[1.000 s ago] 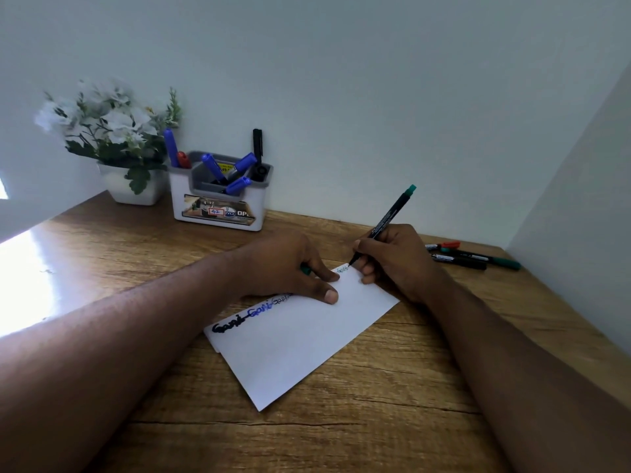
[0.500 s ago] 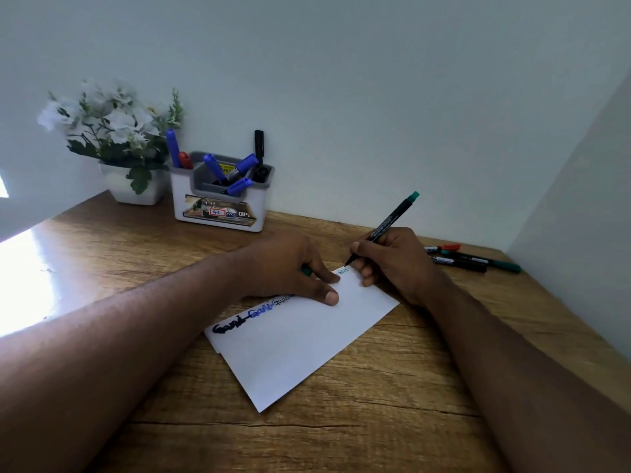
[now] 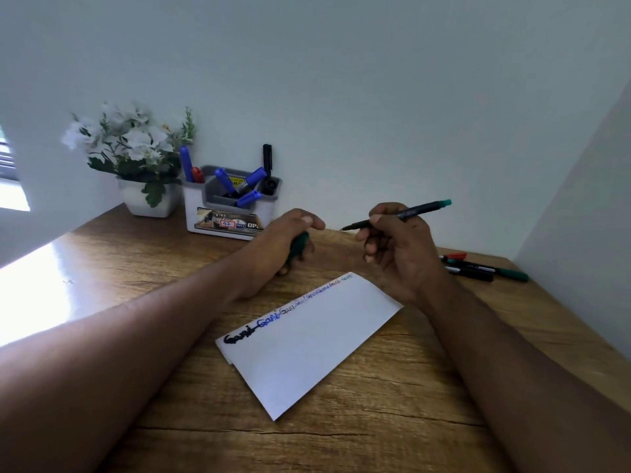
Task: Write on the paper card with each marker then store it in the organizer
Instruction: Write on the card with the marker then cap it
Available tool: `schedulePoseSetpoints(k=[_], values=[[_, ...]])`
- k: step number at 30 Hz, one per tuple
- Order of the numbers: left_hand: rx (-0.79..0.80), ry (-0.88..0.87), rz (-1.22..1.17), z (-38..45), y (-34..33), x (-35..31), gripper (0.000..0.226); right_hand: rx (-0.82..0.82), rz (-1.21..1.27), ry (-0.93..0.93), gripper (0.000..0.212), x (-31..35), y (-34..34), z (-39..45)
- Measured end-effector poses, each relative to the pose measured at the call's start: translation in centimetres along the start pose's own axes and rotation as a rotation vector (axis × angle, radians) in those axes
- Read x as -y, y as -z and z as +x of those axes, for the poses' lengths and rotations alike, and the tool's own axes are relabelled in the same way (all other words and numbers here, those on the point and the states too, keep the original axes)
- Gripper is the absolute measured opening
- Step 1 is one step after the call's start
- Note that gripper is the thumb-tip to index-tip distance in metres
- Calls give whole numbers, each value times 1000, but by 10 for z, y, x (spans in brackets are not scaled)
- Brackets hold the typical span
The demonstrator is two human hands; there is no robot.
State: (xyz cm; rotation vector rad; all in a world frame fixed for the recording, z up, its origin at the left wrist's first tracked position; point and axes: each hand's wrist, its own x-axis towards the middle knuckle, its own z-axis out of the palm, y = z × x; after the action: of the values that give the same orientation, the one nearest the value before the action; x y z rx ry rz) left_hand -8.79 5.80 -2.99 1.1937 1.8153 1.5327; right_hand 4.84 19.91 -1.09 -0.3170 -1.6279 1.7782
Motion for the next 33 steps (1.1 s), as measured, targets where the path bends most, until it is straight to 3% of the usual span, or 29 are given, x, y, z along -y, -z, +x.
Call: schedulePoseSetpoints(k=[3, 16, 24, 28, 33], values=[[-19, -22, -106, -1, 3, 1, 10, 50, -27, 12, 13, -1, -13, -2], [-22, -40, -270, 1, 7, 8, 3, 74, -125, 10, 3, -9, -19, -4], [-12, 50, -302, 1, 1, 1, 31, 162, -383, 81, 14, -17, -36, -9], [-73, 128, -367, 4, 2, 2, 31, 149, -519, 170, 6, -20, -51, -8], [-107, 149, -458, 4, 5, 3, 29, 199, -483, 193, 5, -22, -66, -13]])
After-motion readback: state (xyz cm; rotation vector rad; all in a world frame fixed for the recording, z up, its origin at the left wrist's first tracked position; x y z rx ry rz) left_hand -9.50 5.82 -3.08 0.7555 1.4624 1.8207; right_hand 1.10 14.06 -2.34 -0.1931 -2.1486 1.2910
